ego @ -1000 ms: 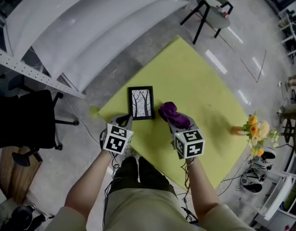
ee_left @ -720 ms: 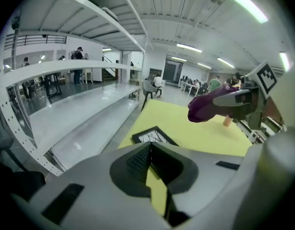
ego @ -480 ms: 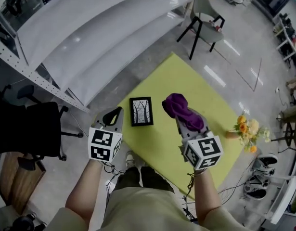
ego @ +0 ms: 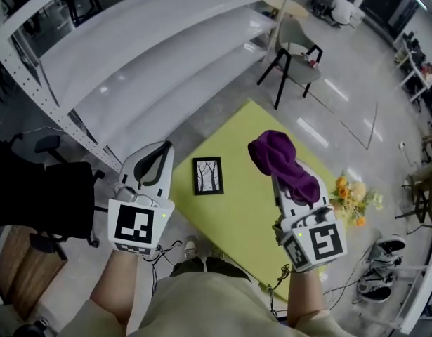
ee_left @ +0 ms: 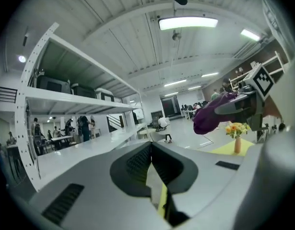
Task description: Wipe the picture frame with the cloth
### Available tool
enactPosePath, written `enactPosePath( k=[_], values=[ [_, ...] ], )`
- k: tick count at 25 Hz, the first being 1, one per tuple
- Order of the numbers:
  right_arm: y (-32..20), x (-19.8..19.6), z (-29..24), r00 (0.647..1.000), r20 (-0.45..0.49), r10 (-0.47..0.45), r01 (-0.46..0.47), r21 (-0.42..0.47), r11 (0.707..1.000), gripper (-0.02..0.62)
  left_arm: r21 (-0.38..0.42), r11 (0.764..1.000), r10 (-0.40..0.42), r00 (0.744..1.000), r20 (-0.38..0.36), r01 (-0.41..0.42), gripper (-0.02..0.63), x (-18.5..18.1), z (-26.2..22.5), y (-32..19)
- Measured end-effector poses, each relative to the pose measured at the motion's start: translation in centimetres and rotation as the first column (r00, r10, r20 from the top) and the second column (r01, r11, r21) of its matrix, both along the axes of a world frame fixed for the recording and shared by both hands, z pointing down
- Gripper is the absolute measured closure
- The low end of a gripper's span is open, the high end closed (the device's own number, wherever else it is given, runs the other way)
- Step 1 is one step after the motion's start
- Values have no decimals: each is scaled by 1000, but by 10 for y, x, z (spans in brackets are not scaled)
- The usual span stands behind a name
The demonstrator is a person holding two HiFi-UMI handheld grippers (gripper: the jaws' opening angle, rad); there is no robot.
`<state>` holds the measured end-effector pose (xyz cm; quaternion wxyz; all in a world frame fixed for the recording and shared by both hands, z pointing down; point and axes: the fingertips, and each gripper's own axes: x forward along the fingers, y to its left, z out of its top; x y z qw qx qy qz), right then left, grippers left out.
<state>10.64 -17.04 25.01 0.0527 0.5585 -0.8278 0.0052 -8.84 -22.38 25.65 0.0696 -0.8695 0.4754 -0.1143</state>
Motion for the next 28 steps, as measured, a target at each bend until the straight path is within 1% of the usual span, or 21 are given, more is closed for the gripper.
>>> enactPosePath(
  k=[2, 4, 9, 12, 16, 18, 21, 24, 28],
  values=[
    [10, -4, -16, 1000, -2, -14, 14, 32, 999, 491, 26, 1000, 10, 999, -34, -9, 597, 1, -20, 8],
    [21, -7, -29, 1000, 3, -30, 29, 56, 998, 491, 33, 999, 28, 998, -56, -27, 597, 4, -33, 16],
    [46, -19, -39, 997, -7, -79, 79, 80, 994, 491, 58, 997, 61, 996, -58, -58, 597, 8, -46, 36],
    [55, -27, -32, 994, 10, -108, 108, 56, 993, 492, 52, 997, 59, 997, -48, -56, 597, 6, -40, 48],
    [57, -36, -13, 989, 34, -145, 145, 4, 989, 492, 17, 998, 66, 997, -27, -66, 597, 7, -22, 56],
    [56, -38, -2, 988, 23, -154, 154, -17, 988, 492, -4, 998, 65, 998, -21, -65, 597, 7, -12, 56],
    [56, -37, 12, 986, -23, -163, 161, -54, 985, 492, -31, 998, 60, 998, -15, -60, 597, 8, -1, 59],
    [54, -34, 16, 984, -35, -174, 172, -63, 983, 492, -43, 997, 58, 998, -12, -59, 597, 12, 5, 62],
    [50, -30, 13, 984, -30, -176, 175, -48, 983, 492, -38, 998, 44, 999, 1, -44, 597, 11, 5, 60]
  ],
)
